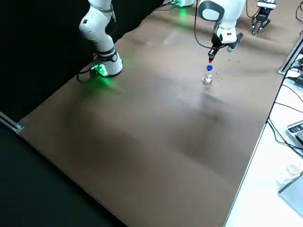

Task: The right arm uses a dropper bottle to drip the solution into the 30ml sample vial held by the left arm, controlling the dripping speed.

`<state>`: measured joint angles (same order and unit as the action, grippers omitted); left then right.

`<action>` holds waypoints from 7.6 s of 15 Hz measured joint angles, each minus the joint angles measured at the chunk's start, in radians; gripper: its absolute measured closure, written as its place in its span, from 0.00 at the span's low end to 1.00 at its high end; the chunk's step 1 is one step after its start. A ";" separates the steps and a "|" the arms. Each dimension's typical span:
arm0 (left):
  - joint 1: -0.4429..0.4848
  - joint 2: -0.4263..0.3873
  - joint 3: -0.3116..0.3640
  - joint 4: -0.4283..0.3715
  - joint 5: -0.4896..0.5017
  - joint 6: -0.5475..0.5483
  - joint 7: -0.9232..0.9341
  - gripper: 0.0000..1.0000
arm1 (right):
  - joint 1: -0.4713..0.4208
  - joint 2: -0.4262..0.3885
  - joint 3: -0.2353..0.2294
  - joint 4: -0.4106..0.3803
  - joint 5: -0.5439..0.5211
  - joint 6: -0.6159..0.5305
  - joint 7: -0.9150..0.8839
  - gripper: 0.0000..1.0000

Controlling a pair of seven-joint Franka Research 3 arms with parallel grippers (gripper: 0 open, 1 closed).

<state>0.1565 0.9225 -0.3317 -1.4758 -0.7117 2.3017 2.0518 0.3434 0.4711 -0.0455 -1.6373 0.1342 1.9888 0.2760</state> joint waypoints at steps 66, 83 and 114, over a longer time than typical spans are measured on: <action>-0.851 -0.181 0.245 0.086 0.528 0.142 -1.161 0.69 | 0.085 -0.145 0.068 0.113 0.265 -0.107 0.027 0.88; -0.851 -0.181 0.245 0.085 0.528 0.142 -1.161 0.69 | 0.100 -0.113 0.076 0.112 0.333 0.010 -0.014 0.88; -0.852 -0.180 0.245 0.084 0.528 0.142 -1.161 0.69 | 0.125 -0.064 0.076 0.110 0.333 0.034 -0.043 0.88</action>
<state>-0.6952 0.7423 -0.0866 -1.3913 -0.1840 2.4438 0.8912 0.4681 0.4072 0.0307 -1.5270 0.4675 2.0225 0.2332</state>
